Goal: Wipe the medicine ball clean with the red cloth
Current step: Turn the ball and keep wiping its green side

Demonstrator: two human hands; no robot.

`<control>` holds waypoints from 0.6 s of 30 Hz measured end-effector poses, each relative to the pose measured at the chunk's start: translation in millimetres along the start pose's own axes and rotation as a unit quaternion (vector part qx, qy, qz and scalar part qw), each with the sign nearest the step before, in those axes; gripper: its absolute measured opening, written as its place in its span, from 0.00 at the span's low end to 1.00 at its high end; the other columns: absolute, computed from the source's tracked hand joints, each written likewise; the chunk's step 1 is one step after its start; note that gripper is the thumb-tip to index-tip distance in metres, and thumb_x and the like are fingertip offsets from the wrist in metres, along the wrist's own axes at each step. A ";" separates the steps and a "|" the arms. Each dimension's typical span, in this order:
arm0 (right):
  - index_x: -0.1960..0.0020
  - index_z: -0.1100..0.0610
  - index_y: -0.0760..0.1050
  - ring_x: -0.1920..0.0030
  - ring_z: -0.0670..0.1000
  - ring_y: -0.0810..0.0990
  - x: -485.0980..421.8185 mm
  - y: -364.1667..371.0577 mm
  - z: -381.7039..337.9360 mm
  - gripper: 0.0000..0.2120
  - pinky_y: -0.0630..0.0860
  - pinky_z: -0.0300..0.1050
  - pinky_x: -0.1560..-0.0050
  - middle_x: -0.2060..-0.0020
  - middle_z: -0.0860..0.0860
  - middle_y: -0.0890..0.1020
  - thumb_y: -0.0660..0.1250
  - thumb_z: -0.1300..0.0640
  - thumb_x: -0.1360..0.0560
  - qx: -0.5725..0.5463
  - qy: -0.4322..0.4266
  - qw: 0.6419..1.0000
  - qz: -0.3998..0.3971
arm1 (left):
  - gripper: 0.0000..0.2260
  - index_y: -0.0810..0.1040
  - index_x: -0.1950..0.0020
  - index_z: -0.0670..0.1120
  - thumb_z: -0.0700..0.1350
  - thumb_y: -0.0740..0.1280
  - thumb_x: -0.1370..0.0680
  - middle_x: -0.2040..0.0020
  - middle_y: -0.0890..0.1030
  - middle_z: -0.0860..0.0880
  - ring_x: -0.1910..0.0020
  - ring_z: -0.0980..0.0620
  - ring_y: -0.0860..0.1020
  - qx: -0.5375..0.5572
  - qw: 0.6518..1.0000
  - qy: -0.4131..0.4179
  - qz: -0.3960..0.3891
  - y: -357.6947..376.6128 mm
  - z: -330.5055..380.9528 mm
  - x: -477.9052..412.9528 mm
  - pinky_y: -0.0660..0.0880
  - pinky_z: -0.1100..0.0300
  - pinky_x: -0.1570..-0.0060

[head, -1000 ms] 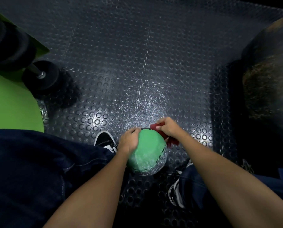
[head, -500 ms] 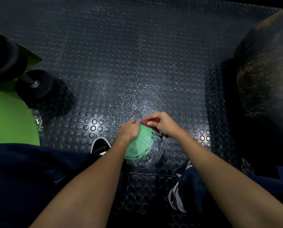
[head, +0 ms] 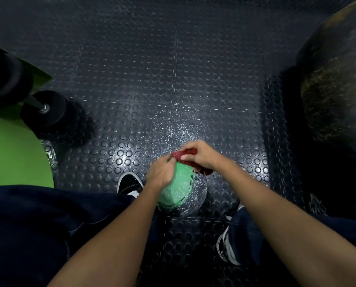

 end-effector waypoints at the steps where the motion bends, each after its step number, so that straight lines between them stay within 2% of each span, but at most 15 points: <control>1: 0.48 0.51 0.79 0.69 0.48 0.77 2.3 4.5 9.2 0.08 0.76 0.37 0.72 0.59 0.53 0.80 0.66 0.61 0.24 -0.020 0.013 1.000 0.017 | 0.19 0.73 0.30 0.52 0.56 0.50 0.15 0.35 0.76 0.50 0.39 0.49 0.74 -0.004 1.000 0.002 0.003 -0.3 1.5 2.4 0.67 0.41 0.31; 3: 0.50 0.50 0.78 0.69 0.48 0.76 2.4 5.5 27.7 0.06 0.75 0.39 0.72 0.61 0.53 0.80 0.65 0.60 0.23 -0.029 0.040 0.997 0.058 | 0.18 0.73 0.33 0.53 0.54 0.49 0.14 0.36 0.77 0.50 0.40 0.48 0.75 -0.014 1.000 0.010 0.005 2.1 3.4 3.2 0.68 0.40 0.31; 6: 0.56 0.49 0.74 0.61 0.53 0.78 -0.5 -1.1 44.3 0.06 0.76 0.43 0.66 0.59 0.53 0.78 0.64 0.57 0.22 0.018 0.092 0.993 0.064 | 0.18 0.72 0.29 0.55 0.53 0.50 0.14 0.29 0.73 0.51 0.34 0.48 0.73 -0.037 0.999 0.022 -0.003 6.3 9.5 3.8 0.64 0.41 0.28; 8: 0.54 0.50 0.76 0.57 0.52 0.79 -3.7 -8.4 41.7 0.03 0.75 0.41 0.62 0.58 0.51 0.78 0.65 0.57 0.22 0.068 0.101 0.990 0.066 | 0.18 0.70 0.27 0.56 0.53 0.50 0.14 0.26 0.70 0.52 0.31 0.48 0.71 -0.057 0.998 0.035 0.002 7.0 11.6 5.4 0.61 0.40 0.27; 10: 0.47 0.50 0.79 0.57 0.51 0.80 -2.7 -16.2 27.9 0.07 0.77 0.37 0.64 0.55 0.50 0.80 0.67 0.58 0.24 0.021 0.065 0.994 0.086 | 0.20 0.68 0.26 0.54 0.54 0.49 0.14 0.24 0.69 0.51 0.30 0.47 0.70 -0.063 0.997 0.034 0.007 8.2 9.5 5.6 0.61 0.40 0.26; 11: 0.46 0.49 0.80 0.56 0.52 0.81 -0.6 -17.2 20.7 0.10 0.78 0.39 0.62 0.54 0.49 0.81 0.69 0.59 0.25 -0.018 0.032 0.996 0.080 | 0.20 0.68 0.26 0.53 0.54 0.48 0.14 0.26 0.70 0.49 0.31 0.47 0.71 -0.055 0.998 0.027 0.010 7.9 7.3 5.5 0.62 0.40 0.27; 13: 0.47 0.47 0.80 0.56 0.51 0.81 4.9 -7.4 11.2 0.11 0.79 0.40 0.60 0.52 0.48 0.81 0.70 0.58 0.27 -0.025 -0.020 0.999 0.029 | 0.19 0.70 0.29 0.52 0.53 0.47 0.14 0.32 0.76 0.48 0.38 0.48 0.74 -0.028 0.999 0.011 0.015 6.6 2.8 4.1 0.66 0.41 0.30; 15: 0.47 0.48 0.81 0.57 0.49 0.79 6.9 6.7 17.3 0.10 0.77 0.35 0.61 0.53 0.48 0.79 0.70 0.58 0.27 -0.028 -0.015 0.999 0.014 | 0.19 0.71 0.29 0.51 0.51 0.47 0.14 0.34 0.76 0.49 0.38 0.48 0.75 -0.019 1.000 0.002 0.019 3.8 1.4 3.7 0.67 0.43 0.31; 16: 0.47 0.50 0.81 0.56 0.49 0.78 5.2 9.9 20.7 0.10 0.77 0.37 0.59 0.53 0.48 0.79 0.70 0.58 0.27 -0.035 0.002 0.999 0.036 | 0.19 0.70 0.28 0.51 0.51 0.47 0.14 0.32 0.75 0.48 0.36 0.47 0.74 -0.017 1.000 -0.002 0.023 3.0 1.1 4.4 0.65 0.43 0.30; 18: 0.44 0.52 0.81 0.52 0.49 0.78 -3.8 4.1 28.5 0.11 0.76 0.46 0.47 0.50 0.48 0.82 0.70 0.57 0.26 0.031 0.036 0.995 0.092 | 0.19 0.69 0.26 0.52 0.51 0.48 0.14 0.29 0.73 0.48 0.33 0.46 0.73 -0.025 0.999 -0.001 0.026 3.2 2.4 7.7 0.64 0.42 0.28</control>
Point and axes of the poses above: each hand's wrist, its own x-axis away from the middle knuckle, its own y-axis out of the palm, z = x × y, the point moved 5 cm from there along -x, towards the middle knuckle
